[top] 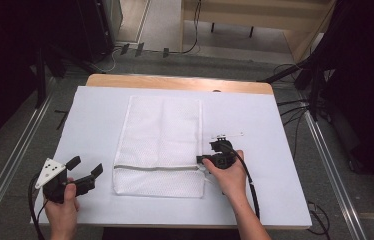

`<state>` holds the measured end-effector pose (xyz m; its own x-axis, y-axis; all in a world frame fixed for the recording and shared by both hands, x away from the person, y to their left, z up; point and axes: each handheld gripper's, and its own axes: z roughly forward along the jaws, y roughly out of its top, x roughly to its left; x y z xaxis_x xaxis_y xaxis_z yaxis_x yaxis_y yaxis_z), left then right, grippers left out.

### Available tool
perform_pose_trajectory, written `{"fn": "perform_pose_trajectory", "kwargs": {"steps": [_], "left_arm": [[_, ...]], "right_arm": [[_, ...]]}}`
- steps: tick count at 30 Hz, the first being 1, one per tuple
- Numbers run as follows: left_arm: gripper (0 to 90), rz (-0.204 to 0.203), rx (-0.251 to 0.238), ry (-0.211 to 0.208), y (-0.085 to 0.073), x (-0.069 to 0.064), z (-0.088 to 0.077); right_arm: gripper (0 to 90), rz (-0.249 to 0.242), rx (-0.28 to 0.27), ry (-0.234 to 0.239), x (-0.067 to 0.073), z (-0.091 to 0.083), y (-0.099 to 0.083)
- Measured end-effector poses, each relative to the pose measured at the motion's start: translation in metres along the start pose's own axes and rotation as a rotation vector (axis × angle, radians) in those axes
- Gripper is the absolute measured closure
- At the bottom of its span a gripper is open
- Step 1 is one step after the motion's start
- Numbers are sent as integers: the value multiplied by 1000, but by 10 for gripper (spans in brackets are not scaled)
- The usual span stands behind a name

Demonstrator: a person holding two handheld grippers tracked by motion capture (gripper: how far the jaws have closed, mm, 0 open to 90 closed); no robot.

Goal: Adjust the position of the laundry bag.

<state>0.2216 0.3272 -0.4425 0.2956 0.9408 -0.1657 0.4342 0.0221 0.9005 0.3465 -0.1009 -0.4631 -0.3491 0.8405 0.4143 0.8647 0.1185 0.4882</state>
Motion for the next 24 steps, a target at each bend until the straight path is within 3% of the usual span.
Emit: {"fn": "perform_pose_trajectory", "kwargs": {"steps": [3,12,24], "left_arm": [[140,-2,-1,-2,0,0,0],[140,0,3,-11,0,-2,2],[140,12,15,-18,-1,-6,4]], "right_arm": [[894,-22,3,-11,2,2,-2],[900,-44,-13,-13,-1,-8,-7],[900,-22,-39,-43,-31,-37,-27]]}}
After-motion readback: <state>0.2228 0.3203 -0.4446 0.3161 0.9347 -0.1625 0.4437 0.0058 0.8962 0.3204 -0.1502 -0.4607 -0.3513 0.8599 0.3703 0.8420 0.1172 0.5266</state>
